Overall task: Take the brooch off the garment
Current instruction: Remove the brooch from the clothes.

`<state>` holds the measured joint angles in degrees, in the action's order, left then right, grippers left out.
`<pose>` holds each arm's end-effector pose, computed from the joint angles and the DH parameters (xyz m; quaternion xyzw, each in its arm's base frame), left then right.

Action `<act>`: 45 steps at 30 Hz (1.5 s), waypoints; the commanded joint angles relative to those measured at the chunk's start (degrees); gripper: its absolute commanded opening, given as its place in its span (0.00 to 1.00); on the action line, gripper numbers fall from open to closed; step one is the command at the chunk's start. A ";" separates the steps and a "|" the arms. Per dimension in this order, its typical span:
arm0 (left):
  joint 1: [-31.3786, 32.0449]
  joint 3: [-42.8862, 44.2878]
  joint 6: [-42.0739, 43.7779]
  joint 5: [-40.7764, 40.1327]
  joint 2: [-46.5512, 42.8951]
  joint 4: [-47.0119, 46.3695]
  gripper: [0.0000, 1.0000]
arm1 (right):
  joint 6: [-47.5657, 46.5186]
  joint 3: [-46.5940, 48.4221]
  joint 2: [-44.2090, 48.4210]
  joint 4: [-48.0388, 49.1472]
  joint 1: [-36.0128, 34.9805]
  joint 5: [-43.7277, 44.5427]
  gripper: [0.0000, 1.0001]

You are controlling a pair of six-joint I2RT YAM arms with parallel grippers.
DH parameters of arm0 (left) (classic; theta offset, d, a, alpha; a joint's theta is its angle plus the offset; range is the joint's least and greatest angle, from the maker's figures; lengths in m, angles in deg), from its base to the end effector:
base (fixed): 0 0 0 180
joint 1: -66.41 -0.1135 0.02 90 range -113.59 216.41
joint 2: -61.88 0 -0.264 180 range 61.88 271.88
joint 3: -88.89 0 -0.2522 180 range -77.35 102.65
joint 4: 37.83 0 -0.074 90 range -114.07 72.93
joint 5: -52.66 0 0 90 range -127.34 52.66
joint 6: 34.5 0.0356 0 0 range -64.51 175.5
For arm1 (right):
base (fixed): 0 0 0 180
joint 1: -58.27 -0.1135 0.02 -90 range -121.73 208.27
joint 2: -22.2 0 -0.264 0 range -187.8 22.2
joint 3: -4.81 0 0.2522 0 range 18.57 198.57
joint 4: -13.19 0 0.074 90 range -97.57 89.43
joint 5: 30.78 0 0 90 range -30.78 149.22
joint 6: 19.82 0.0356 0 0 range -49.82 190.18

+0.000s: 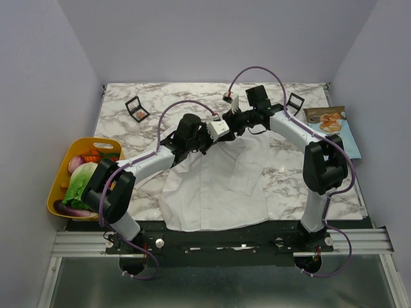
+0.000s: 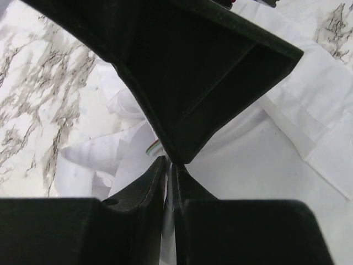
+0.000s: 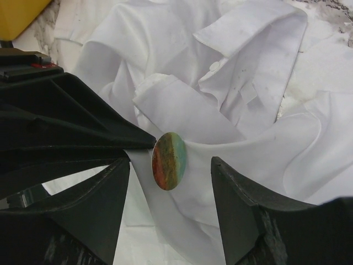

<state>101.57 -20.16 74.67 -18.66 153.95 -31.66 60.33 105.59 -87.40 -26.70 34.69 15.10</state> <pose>0.2882 -0.2169 0.2371 0.4598 0.7111 -0.2087 0.4892 0.3782 0.1921 0.2487 -0.3763 0.7925 0.3880 0.2824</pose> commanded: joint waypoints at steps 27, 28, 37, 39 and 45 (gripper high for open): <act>0.09 -1.99 -0.55 2.33 -1.37 -3.30 0.00 | 1.94 2.71 -3.42 0.30 -0.51 1.93 0.66; 0.09 -1.99 -0.63 2.24 -1.37 -3.30 0.00 | 1.85 2.80 -3.77 -0.06 -0.51 2.02 0.66; 0.09 -1.73 -0.81 1.89 -0.58 -3.39 0.00 | -0.26 2.63 -2.46 -2.43 -0.60 0.61 0.63; 0.09 -1.82 -0.81 1.98 -0.58 -3.39 0.00 | -0.52 2.63 -2.46 -3.13 -0.68 0.61 0.62; 0.09 -1.55 -0.99 1.98 -0.40 -3.39 0.00 | -1.58 3.33 -4.21 -4.98 -1.30 1.58 0.54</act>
<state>101.57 -21.80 74.08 -17.33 153.93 -33.19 60.22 107.25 -90.31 -28.80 34.26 16.30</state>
